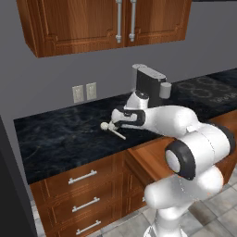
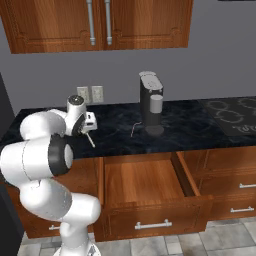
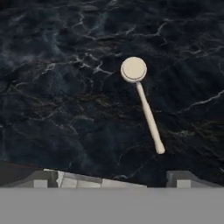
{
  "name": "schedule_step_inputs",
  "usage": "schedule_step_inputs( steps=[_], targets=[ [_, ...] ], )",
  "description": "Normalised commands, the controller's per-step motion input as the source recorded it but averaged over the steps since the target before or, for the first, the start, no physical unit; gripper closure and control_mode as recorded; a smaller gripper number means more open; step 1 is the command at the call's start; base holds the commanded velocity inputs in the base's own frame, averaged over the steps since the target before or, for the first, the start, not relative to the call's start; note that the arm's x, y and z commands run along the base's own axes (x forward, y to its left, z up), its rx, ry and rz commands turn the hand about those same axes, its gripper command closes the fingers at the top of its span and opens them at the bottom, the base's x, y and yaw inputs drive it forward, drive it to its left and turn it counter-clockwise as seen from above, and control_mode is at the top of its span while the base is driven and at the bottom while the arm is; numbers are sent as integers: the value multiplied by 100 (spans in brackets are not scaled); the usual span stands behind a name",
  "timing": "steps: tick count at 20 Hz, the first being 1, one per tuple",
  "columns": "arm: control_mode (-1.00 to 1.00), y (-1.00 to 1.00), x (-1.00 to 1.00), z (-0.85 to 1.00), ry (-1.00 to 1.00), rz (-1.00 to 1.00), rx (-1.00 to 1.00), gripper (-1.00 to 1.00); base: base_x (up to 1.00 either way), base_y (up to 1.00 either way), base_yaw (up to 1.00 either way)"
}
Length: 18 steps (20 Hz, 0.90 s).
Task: Pick the dish brush from the drawer and place it on the counter.
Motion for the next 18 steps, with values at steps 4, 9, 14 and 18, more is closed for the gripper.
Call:
schedule_step_inputs(
  steps=[4,9,14,18],
  targets=[
    [-100,9,-100,64,-16,-4,0,-100,0,0,0],
    [-100,12,-96,53,-21,-2,0,-100,0,0,0],
    [-100,36,-49,27,-14,0,-10,-100,0,0,0],
    [-100,3,-2,0,-1,0,-2,-100,0,0,0]
  ],
)
